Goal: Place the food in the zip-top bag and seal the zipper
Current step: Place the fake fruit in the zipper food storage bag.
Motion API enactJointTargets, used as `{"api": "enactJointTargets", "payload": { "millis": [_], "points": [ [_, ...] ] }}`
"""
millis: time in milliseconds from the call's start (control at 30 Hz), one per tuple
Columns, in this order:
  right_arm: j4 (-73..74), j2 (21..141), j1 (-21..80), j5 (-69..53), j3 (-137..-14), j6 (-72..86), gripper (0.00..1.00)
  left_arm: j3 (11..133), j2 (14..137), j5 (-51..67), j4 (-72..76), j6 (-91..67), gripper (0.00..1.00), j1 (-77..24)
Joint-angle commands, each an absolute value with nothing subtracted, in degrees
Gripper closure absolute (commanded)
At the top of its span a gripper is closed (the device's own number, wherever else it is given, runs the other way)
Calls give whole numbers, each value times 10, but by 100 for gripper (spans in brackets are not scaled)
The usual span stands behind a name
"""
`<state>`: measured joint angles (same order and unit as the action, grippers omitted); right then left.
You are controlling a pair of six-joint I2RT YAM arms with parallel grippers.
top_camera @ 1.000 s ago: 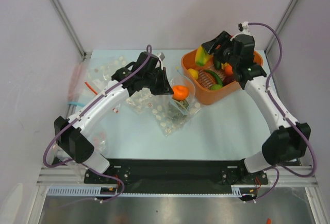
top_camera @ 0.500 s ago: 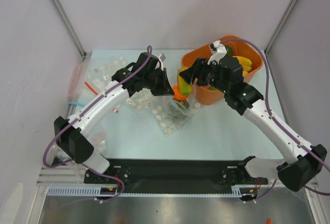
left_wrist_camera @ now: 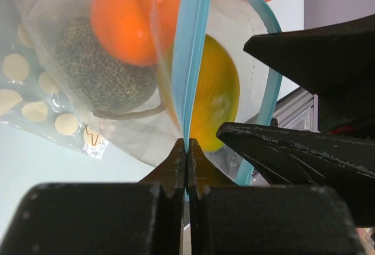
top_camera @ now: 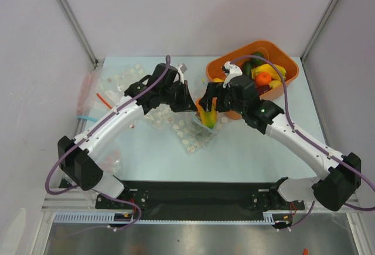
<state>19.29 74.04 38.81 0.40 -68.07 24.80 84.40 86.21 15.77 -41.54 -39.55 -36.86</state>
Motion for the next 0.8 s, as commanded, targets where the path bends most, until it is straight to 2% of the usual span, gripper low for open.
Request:
{"api": "enactJointTargets", "payload": {
  "millis": [0, 100, 233, 400, 500, 567, 767],
  "points": [
    [203, 736, 397, 35, -700, 239, 12, 827, 829, 175, -383, -401, 100, -366],
    [223, 735, 398, 47, -722, 237, 9, 822, 827, 178, -380, -401, 100, -365],
    [278, 735, 399, 76, -756, 239, 13, 822, 829, 179, -377, -397, 100, -363],
    [315, 729, 396, 105, -787, 236, 27, 829, 831, 183, -378, -391, 100, -360],
    [351, 736, 392, 130, -802, 250, 27, 834, 833, 185, -378, -388, 100, -359],
    [378, 746, 388, 148, -809, 259, 20, 838, 834, 185, -379, -385, 100, -359],
    [424, 757, 377, 145, -806, 277, 29, 836, 835, 178, -375, -379, 100, -359]
  ]
}}
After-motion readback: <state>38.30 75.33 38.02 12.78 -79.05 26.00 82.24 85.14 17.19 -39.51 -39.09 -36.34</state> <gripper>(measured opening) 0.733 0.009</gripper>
